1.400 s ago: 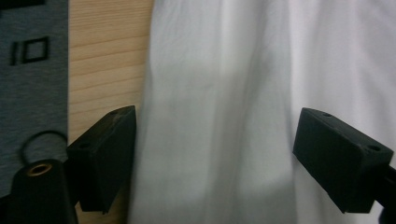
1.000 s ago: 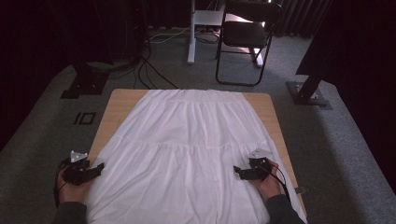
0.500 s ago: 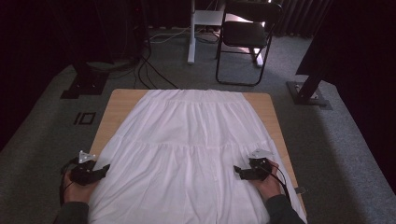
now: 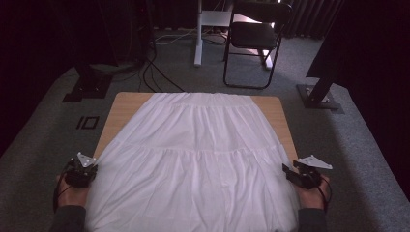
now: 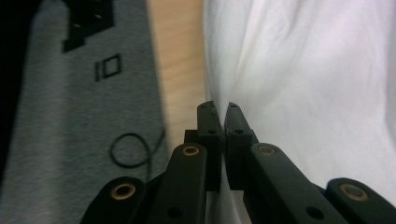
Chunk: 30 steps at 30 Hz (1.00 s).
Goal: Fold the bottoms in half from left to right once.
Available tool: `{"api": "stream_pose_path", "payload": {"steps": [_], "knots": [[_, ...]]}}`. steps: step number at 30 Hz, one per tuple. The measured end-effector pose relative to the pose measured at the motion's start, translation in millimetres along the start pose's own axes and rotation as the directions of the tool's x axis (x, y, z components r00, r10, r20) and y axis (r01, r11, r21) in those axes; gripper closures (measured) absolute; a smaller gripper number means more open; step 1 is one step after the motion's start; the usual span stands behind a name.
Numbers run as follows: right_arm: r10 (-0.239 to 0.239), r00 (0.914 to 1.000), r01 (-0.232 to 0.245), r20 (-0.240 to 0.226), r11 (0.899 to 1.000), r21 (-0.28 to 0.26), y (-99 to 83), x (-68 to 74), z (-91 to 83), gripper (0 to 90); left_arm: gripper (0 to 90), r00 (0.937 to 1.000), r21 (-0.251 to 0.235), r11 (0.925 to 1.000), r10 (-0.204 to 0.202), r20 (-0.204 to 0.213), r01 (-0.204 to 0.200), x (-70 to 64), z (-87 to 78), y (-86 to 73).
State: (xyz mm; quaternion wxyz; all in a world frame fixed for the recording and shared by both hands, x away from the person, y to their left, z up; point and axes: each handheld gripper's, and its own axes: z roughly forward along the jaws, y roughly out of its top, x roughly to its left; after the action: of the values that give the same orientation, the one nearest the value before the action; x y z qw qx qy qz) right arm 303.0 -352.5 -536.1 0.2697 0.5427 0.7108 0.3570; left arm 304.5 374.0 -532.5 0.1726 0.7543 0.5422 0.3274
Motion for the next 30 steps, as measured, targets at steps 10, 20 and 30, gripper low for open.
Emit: {"api": "stream_pose_path", "payload": {"steps": [10, 20, 30], "knots": [[0.012, 0.9999, -0.014, 0.010, 0.994, 0.112, -27.5, -11.7, 4.3, 49.3, 89.1, 0.9897, 0.060, 0.9981, -0.003, -0.143, 0.012, 32.7, 15.2, 1.5], [-0.026, 0.9970, 0.035, -0.073, 0.992, 0.125, -23.8, -3.0, 5.7, 77.5, 89.3, 0.9671, 0.079, 0.9902, -0.094, -0.237, 0.115, 63.9, 17.4, -1.4], [-0.030, 0.9955, 0.041, -0.090, 0.991, 0.124, -24.3, -1.2, 7.9, 76.7, 88.9, 0.9974, -0.182, 0.9807, -0.069, 0.022, 0.072, 31.3, -42.3, 26.0]]}}
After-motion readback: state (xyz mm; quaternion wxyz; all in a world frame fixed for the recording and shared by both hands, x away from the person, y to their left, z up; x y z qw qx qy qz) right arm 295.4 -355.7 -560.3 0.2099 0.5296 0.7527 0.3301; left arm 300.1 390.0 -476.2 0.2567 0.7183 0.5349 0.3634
